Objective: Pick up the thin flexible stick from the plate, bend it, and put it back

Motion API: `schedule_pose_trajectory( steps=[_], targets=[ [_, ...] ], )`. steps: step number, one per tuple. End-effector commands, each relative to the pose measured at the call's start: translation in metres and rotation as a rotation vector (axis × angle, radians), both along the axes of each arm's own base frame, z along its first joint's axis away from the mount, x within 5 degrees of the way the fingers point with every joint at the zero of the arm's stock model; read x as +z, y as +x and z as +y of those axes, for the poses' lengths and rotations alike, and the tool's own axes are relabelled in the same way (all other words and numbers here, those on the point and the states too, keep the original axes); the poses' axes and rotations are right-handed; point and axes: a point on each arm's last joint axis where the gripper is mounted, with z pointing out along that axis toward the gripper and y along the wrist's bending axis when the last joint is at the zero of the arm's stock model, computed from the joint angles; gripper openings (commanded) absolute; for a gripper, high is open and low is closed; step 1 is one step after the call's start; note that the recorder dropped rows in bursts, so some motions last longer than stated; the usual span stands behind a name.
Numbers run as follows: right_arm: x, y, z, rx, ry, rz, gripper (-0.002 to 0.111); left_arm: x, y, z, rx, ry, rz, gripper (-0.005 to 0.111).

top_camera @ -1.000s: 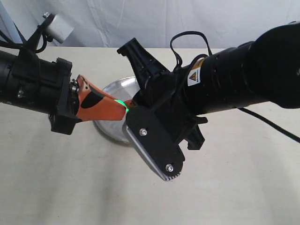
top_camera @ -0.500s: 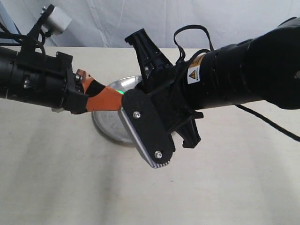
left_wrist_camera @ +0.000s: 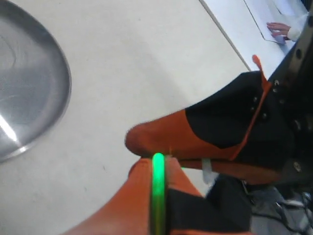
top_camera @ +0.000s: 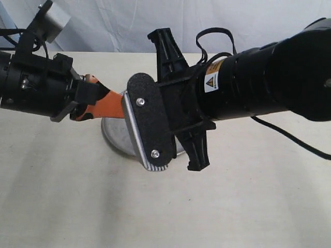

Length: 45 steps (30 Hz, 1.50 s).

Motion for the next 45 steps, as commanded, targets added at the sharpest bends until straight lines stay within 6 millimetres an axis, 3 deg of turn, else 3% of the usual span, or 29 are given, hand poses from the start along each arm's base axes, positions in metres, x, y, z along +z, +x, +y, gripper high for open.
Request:
schedule_pose_trajectory(
  steps=[1, 5, 13, 17, 23, 29, 39, 45],
  targets=[
    [-0.014, -0.026, 0.002, 0.053, -0.069, 0.223, -0.001, 0.009, 0.036, 0.022, 0.386, 0.043, -0.131, 0.0],
    [-0.013, -0.027, 0.003, 0.044, -0.044, 0.238, -0.001, 0.007, 0.033, 0.021, 0.348, 0.059, -0.125, 0.008],
    [-0.013, -0.027, 0.003, 0.012, -0.028, 0.266, -0.001, 0.007, 0.033, 0.021, 0.349, 0.058, -0.125, 0.05],
    [-0.013, -0.027, 0.003, 0.009, -0.027, 0.268, -0.001, 0.008, 0.034, 0.021, 0.362, 0.059, -0.13, 0.059],
    [-0.013, -0.026, 0.003, -0.03, -0.003, 0.292, -0.001, 0.004, 0.04, 0.029, 0.458, 0.114, -0.132, 0.059],
    [-0.008, -0.019, 0.006, -0.211, 0.154, 0.358, -0.001, 0.0, 0.044, 0.04, 0.582, 0.19, -0.111, 0.057],
    [0.0, 0.006, 0.007, -0.607, 0.539, 0.477, -0.001, -0.011, 0.044, 0.047, 0.642, 0.242, -0.103, 0.002],
    [-0.031, 0.051, -0.02, -1.009, 0.709, 0.673, -0.001, -0.015, 0.043, 0.048, 0.659, 0.237, -0.098, 0.0]
  ],
)
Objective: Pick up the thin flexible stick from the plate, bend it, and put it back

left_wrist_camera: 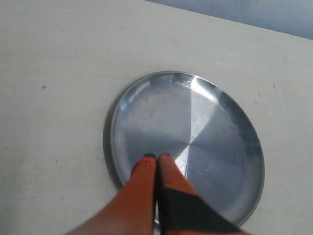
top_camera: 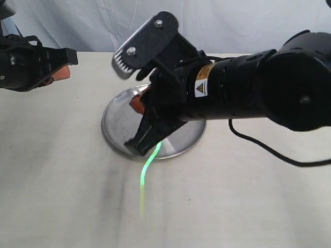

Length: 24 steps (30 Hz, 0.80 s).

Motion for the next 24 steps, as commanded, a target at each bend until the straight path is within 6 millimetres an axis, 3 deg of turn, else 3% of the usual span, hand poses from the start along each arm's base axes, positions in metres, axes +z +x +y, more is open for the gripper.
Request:
schedule_pose_trajectory(
  steps=[1, 4, 9, 13, 17, 21, 24],
  targets=[
    [-0.026, 0.036, -0.023, -0.301, 0.12, 0.188, -0.001, -0.001, 0.0, 0.0, 0.014, -0.007, -0.013, 0.0],
    [-0.043, 0.055, -0.034, -0.418, 0.163, 0.24, -0.001, -0.001, 0.0, 0.0, 0.016, -0.011, -0.012, 0.0],
    [-0.054, 0.082, -0.039, -0.546, 0.296, 0.256, -0.001, 0.0, 0.001, 0.001, 0.021, -0.012, -0.022, 0.0],
    [-0.061, 0.113, -0.023, -0.562, 0.328, 0.254, -0.001, 0.0, 0.001, 0.001, 0.021, -0.007, -0.03, 0.0],
    [-0.08, 0.163, -0.003, -0.616, 0.353, 0.332, -0.001, 0.0, 0.002, 0.001, 0.014, 0.011, -0.039, 0.0],
    [-0.1, 0.195, -0.017, -0.706, 0.336, 0.425, -0.001, 0.0, 0.002, 0.002, 0.009, 0.023, -0.043, 0.0],
    [-0.104, 0.204, -0.036, -0.752, 0.335, 0.432, -0.001, 0.001, 0.002, 0.002, 0.01, 0.023, -0.048, 0.0]
  ],
)
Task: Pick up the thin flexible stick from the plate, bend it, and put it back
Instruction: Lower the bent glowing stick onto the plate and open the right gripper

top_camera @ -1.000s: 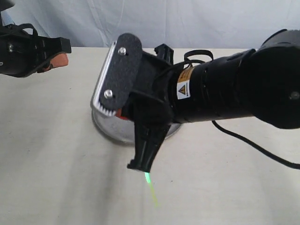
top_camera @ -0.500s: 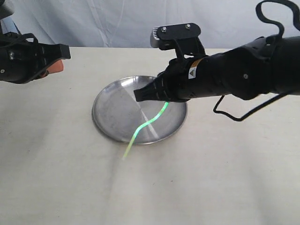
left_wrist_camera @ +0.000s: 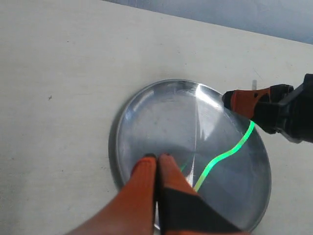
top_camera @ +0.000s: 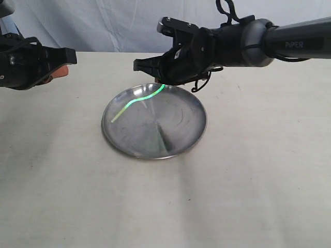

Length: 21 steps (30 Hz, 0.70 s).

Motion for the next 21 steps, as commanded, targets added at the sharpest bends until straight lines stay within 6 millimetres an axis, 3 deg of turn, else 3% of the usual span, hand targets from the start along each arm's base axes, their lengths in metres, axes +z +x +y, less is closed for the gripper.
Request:
schedule_pose_trajectory(
  steps=[1, 4, 9, 11, 18, 21],
  targets=[
    [-0.002, 0.01, -0.02, -0.047, -0.003, 0.028, -0.001, 0.0, 0.001, 0.0, 0.006, 0.003, -0.02, 0.0],
    [-0.002, 0.01, -0.021, -0.038, -0.015, 0.021, 0.004, 0.001, 0.001, 0.0, 0.008, 0.002, -0.024, 0.0],
    [-0.002, 0.009, -0.021, -0.036, -0.016, 0.026, 0.044, 0.001, 0.001, 0.0, 0.008, 0.002, -0.024, 0.0],
    [-0.002, 0.009, -0.021, -0.036, -0.016, 0.026, 0.052, 0.001, 0.001, 0.0, 0.008, 0.002, -0.024, 0.0],
    [0.009, 0.008, -0.024, -0.017, -0.043, 0.002, 0.054, 0.001, 0.001, 0.0, 0.008, 0.002, -0.024, 0.0],
    [0.025, 0.004, -0.027, 0.026, -0.105, -0.027, 0.047, 0.001, 0.001, 0.0, 0.008, 0.002, -0.024, 0.0]
  ],
)
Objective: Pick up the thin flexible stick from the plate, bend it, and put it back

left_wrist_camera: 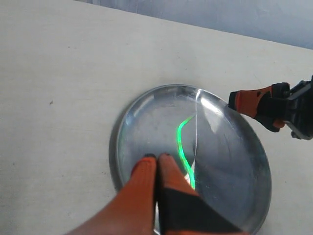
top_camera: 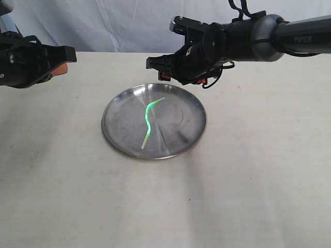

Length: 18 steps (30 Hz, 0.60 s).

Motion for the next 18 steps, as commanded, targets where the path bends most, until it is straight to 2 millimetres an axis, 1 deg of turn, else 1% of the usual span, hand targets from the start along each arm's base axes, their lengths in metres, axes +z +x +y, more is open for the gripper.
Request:
schedule_pose_trajectory(
  steps=[1, 2, 4, 5, 10, 13, 14, 15, 16, 17, 18],
  targets=[
    [0.032, -0.006, -0.008, 0.065, -0.092, -0.059, 0.039, 0.0, 0.0, 0.0, 0.002, 0.004, -0.009, 0.0],
    [0.039, -0.009, -0.01, 0.078, -0.114, -0.055, 0.031, 0.0, 0.0, 0.0, 0.002, 0.004, -0.009, 0.0],
    [0.053, -0.017, -0.015, 0.108, -0.176, -0.04, 0.007, 0.0, 0.0, 0.0, 0.002, 0.004, -0.009, 0.0],
    [0.058, -0.02, -0.018, 0.117, -0.201, -0.033, 0.0, 0.0, 0.0, 0.0, 0.002, 0.004, -0.009, 0.0],
    [0.089, -0.046, -0.029, 0.144, -0.26, 0.021, 0.0, -0.001, -0.001, 0.0, -0.011, 0.024, -0.01, 0.0],
    [0.107, -0.071, -0.034, 0.16, -0.246, -0.023, 0.0, -0.008, -0.004, 0.0, -0.015, 0.028, 0.019, 0.0],
    [0.115, -0.09, -0.036, 0.17, -0.221, -0.073, 0.0, -0.015, -0.01, -0.001, -0.022, 0.025, 0.042, 0.0],
    [0.117, -0.101, -0.037, 0.175, -0.213, -0.098, 0.0, -0.018, -0.013, -0.003, -0.031, 0.025, 0.052, 0.0],
    [0.118, -0.124, -0.04, 0.191, -0.201, -0.131, 0.0, -0.022, -0.023, -0.007, -0.064, 0.03, 0.064, 0.0],
    [0.119, -0.137, -0.043, 0.195, -0.19, -0.151, 0.0, -0.022, -0.027, -0.009, -0.081, 0.034, 0.061, 0.0],
    [0.122, -0.16, -0.047, 0.204, -0.169, -0.18, 0.0, -0.019, -0.04, -0.014, -0.138, 0.047, 0.028, 0.0]
  ],
)
